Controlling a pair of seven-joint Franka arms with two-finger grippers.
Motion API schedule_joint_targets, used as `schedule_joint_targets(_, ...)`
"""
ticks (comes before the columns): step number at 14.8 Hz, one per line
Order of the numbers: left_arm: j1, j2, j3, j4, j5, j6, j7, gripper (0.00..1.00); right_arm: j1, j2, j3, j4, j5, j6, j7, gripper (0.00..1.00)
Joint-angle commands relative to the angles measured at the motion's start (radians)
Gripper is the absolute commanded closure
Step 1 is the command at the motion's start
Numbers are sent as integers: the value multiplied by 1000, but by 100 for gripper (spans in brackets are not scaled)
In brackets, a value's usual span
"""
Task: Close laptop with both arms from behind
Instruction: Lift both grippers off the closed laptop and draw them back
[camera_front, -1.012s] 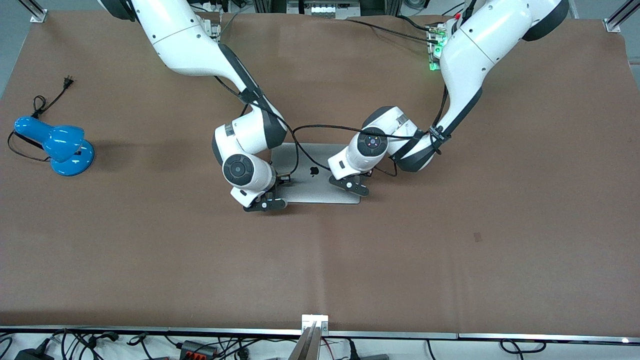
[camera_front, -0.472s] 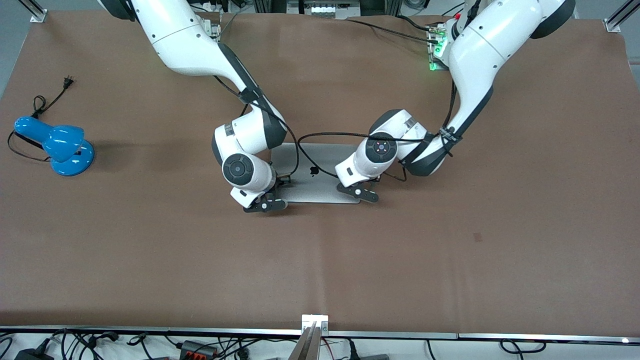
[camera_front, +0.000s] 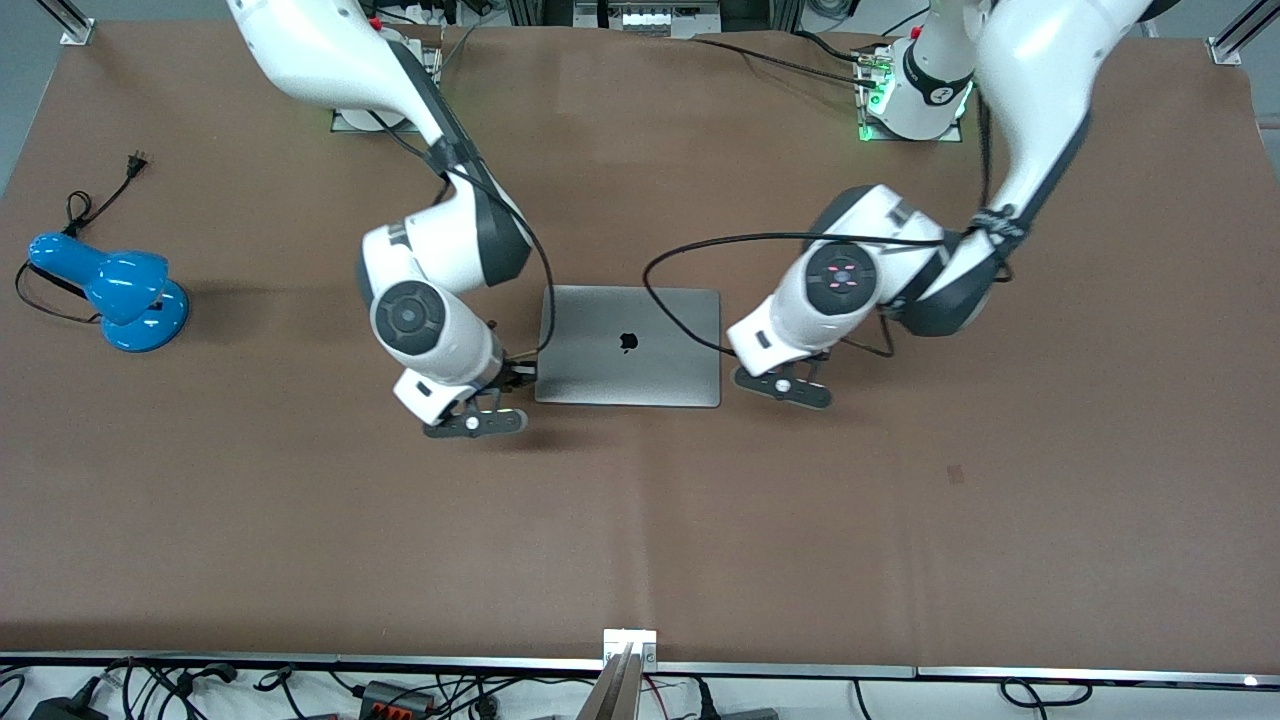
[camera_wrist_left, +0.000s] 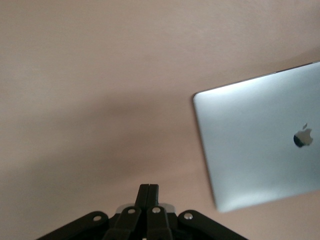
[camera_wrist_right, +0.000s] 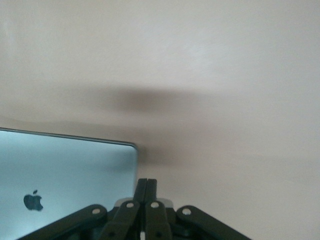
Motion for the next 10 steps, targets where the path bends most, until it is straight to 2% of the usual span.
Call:
schedule_joint_targets(1,261,-44,-196,-20,10,-104,94,100,-10,-75,-22,-22,-26,-74,-6,100)
schedule_joint_targets(2,353,-55,-274,-20,11,-147,114,100,-10,-91,-32,-20,-26,-100,-6,100)
schedule_joint_targets(3,439,-57,-356,-20,11,-182,118,100,-10,-104,-39,-22,-27,-119,-6,91)
schedule_joint_targets(4,534,-57,-451,-17,13,-219,114,100,-10,-118,-49,-20,-27,-136,0,54)
schedule_joint_targets(5,615,-57,-534,11,13,-262,109,100,-7,-135,-65,-20,-27,-145,-3,1)
schedule_joint_targets(6,686,-57,-603,44,14,-326,120,100,-7,-155,-78,-20,-27,-156,-6,0)
schedule_joint_targets(8,772,-57,-691,86,17,-435,119,100,-10,-202,-108,-17,-27,-177,-9,0)
schedule_joint_targets(9,783,-58,-730,112,26,-463,112,100,-9,-229,-124,-17,-27,-183,-12,0)
schedule_joint_targets(10,776,-58,-734,126,28,-469,106,100,-10,-252,-140,-17,-26,-194,-12,0)
